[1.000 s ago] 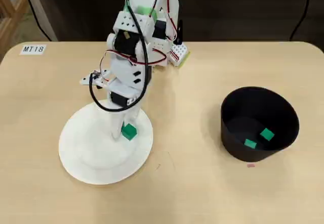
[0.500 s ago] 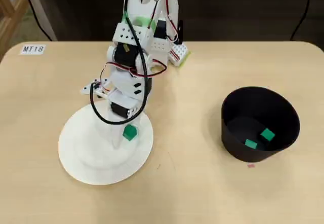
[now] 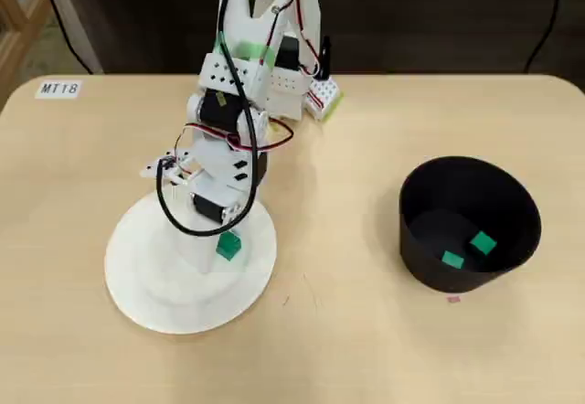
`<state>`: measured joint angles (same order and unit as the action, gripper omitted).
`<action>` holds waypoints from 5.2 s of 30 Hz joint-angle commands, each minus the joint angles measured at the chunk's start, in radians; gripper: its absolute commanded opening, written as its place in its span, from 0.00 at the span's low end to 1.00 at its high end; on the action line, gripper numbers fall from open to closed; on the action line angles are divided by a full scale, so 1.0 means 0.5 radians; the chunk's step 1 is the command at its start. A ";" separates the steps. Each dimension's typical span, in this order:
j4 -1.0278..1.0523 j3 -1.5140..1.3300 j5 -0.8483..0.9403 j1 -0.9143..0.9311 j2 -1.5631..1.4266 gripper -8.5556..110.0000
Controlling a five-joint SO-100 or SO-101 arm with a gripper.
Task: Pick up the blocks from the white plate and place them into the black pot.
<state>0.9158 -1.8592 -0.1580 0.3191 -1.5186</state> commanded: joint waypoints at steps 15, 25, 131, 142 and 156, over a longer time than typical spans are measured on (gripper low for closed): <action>0.003 0.322 0.178 -0.163 -0.396 0.05; 0.144 0.500 0.546 -0.948 -0.908 0.05; 0.914 0.169 1.651 0.233 -0.405 0.05; 0.877 0.515 1.644 0.236 -0.009 0.05; 0.896 0.552 1.525 0.267 0.117 0.31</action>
<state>1.3591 -1.6291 0.6121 0.4525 -1.4573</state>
